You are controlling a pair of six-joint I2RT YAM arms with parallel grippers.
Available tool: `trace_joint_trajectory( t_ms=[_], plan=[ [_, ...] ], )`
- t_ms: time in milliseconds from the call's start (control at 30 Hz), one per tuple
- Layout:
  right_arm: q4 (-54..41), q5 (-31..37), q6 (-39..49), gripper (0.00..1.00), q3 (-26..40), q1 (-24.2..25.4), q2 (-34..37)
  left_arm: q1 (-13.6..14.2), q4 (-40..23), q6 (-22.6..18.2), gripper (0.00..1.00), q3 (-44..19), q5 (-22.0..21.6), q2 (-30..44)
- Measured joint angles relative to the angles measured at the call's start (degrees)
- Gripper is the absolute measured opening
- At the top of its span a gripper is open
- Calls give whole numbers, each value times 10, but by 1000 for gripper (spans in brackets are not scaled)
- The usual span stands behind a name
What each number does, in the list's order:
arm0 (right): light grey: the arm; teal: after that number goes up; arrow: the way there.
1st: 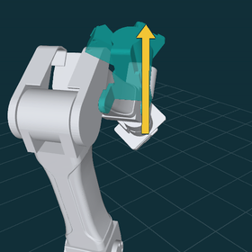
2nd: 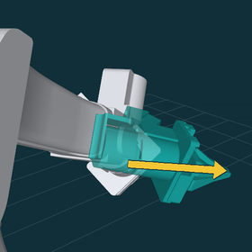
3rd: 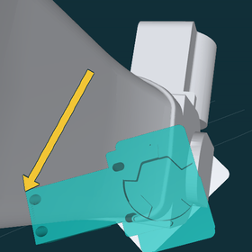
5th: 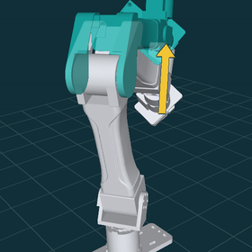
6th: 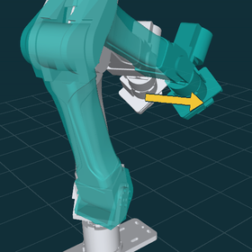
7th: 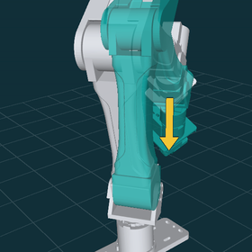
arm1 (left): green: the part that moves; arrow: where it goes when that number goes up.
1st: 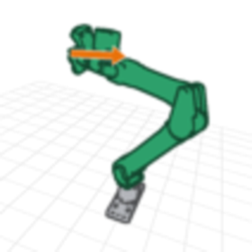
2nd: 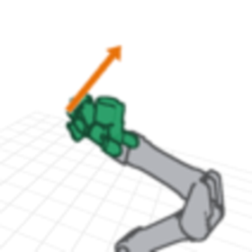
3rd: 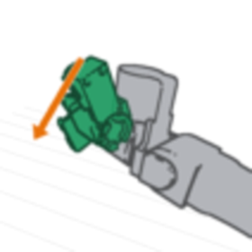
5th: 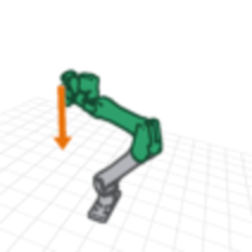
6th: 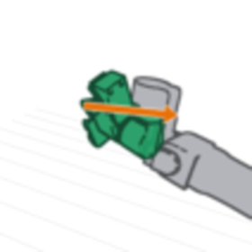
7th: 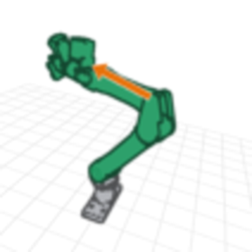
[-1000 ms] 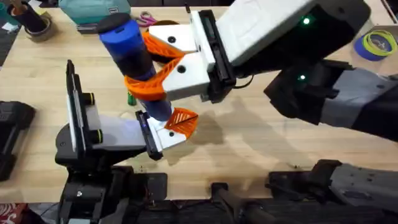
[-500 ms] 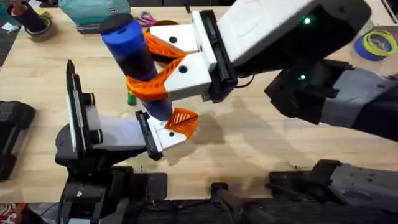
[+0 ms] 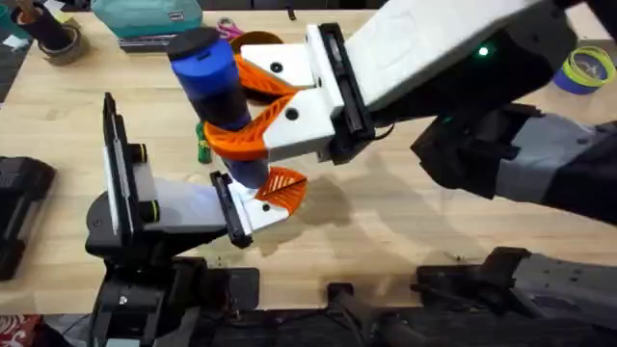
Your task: Pick up the gripper from the table and insert it into the empty holder that is missing its gripper. Then pick up a screw, insert it into the mounting hole, and use the screwdriver to tighten it. Finally, clean up the table by picking up the vegetable and placing it into the bucket.
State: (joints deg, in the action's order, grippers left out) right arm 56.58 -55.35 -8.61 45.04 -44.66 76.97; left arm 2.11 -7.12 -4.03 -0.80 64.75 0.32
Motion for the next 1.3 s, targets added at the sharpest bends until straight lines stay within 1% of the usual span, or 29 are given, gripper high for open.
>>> trace_joint_trajectory(
  t_ms=[267,733,967,1300],
  plan=[
    [-30,8,-6,22,0,2,-10,0,0,0,15,0,2,0],
    [-30,13,-8,22,0,2,-10,0,0,0,15,0,2,0],
    [-28,14,0,22,0,-6,-10,0,0,0,15,0,2,0],
    [-30,35,18,22,0,-16,-10,0,0,0,15,0,1,0]
  ],
)
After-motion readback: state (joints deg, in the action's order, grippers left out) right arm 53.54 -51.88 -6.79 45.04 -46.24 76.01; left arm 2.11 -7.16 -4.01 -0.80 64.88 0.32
